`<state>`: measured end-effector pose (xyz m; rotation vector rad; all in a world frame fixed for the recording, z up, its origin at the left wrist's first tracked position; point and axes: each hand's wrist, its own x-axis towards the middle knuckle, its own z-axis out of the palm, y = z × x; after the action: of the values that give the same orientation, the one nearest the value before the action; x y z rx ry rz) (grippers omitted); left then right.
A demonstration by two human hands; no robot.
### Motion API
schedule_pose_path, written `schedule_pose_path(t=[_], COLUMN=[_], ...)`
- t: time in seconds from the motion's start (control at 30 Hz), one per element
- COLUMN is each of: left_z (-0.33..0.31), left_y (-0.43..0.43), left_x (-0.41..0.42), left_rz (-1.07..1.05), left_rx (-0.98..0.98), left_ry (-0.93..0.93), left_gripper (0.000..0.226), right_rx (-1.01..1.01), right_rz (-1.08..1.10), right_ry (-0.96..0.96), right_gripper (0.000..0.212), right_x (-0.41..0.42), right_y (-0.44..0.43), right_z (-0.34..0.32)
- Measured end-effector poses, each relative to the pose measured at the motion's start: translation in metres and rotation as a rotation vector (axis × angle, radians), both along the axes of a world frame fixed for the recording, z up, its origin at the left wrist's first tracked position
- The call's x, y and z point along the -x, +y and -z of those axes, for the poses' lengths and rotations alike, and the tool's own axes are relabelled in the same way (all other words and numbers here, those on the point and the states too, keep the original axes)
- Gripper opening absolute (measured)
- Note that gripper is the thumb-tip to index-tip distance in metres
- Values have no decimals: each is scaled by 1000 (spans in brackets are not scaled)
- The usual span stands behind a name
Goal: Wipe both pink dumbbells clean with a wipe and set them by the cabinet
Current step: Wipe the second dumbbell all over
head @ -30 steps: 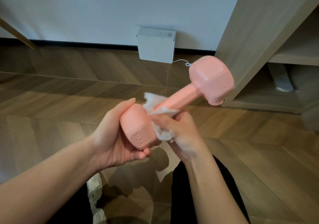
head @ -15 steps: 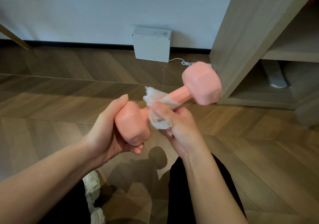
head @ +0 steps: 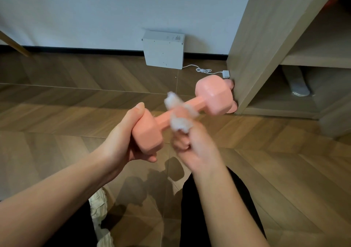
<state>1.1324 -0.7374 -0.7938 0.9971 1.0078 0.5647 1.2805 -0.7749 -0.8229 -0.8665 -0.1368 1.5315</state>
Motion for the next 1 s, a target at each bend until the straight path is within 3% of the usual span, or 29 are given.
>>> schedule_pose_path(t=[0.07,0.13,0.27,0.33,0.43,0.53,0.6,0.73,0.87,1.0], left_z=[0,1,0,2,4,7,7,14,17,14], left_y=[1,1,-1,-2,-3,-6,-5,-8,-12,-10], left_x=[0,-3,-13,-16,-16,-22,-27,-40,-43,-45], left_rz=[28,27,-1,-24,-22,-14,7,81,39,160], left_rx=[-41,-64,-66,-89,-217,-313,-366,-441,-588,-727], left_ry=[44,83,131,163,233,296,328,332,421,548], left_gripper=[62,62,62,66,68,66,69,66,54,62], right_rx=[37,78,122,93,107,176,199,206,171,250], right_rz=[-181,-182,185,239,10,-87,40,326,43,-70], right_ry=[-190,-181,183,280,31,56,178,420,138,164], right_gripper=[17,9,13,17,13,18,29,30,20,33], right_x=[15,11,-31,-33,-2,4,-21,-62,-26,-32], right_y=[-4,-4,1,0,-6,-8,-8,-7,-10,-16], right_z=[0,0,0,2,6,9,8,15,19,24])
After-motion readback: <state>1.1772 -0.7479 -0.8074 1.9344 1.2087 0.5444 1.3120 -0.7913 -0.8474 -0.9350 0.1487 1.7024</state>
